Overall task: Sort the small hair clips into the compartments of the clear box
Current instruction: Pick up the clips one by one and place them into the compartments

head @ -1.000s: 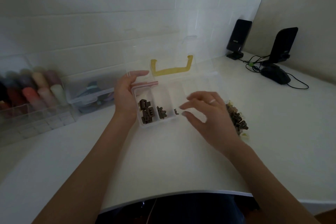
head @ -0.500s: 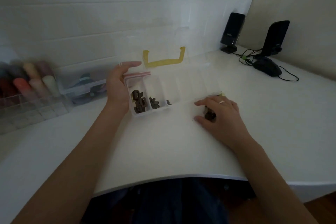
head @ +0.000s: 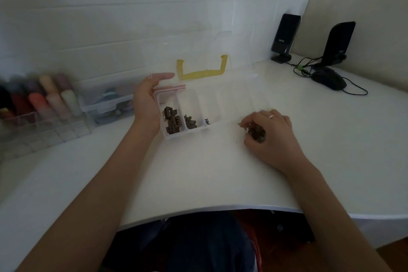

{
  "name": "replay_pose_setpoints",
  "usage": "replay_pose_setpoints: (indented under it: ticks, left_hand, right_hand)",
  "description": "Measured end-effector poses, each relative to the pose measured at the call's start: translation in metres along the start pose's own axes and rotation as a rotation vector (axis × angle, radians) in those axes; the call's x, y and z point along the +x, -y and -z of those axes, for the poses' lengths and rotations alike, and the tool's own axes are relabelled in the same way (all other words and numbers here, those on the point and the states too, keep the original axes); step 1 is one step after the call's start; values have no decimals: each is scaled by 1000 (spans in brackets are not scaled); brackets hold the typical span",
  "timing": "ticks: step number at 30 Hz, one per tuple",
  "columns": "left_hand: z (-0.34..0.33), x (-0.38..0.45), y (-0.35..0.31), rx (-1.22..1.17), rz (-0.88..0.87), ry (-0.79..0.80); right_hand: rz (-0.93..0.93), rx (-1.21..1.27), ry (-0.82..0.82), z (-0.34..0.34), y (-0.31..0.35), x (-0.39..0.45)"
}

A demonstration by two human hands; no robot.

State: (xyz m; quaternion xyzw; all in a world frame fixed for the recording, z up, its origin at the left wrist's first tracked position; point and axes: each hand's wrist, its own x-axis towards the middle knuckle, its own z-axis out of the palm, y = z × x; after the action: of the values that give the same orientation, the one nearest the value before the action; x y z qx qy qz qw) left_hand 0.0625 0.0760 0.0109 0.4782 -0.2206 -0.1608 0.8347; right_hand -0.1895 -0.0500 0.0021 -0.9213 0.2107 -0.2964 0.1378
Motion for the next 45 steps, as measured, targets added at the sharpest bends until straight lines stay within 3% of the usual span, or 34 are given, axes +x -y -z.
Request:
replay_pose_setpoints:
  ticks: [10,16,18,25,28,32,35,38,40,45]
  left_hand:
    - [-11,-11,-6,-61,-2,11]
    - [-5,-11,-7,-3,-2,10]
    - [-5,-14,-7,-18,6,9]
    - [0,-10,-7,34,-5,44]
    - [-1,-12,-10,19,9,63]
    - [-7,-18,-16,11,10,55]
    - [-10,-19,-18,-24,18,60]
    - [-11,-20,-20,-28,17,58]
    - [-13,-20,-21,-30,18,48]
    - [-11,-23,-22,-34,11,43]
  right_hand:
    - [-39,344,5,6,9,-1]
    - [-119,811,-27,13,24,0]
    - [-131,837,-38,14,27,0]
    - [-138,728,-159,9,24,13]
    - [-21,554,-219,9,27,29]
    - [235,188,-140,-8,22,48]
    - [266,208,-147,-7,15,48]
    - [273,299,40,11,3,41]
    - [336,161,160,15,-3,37]
    - [478,-166,158,3,-7,36]
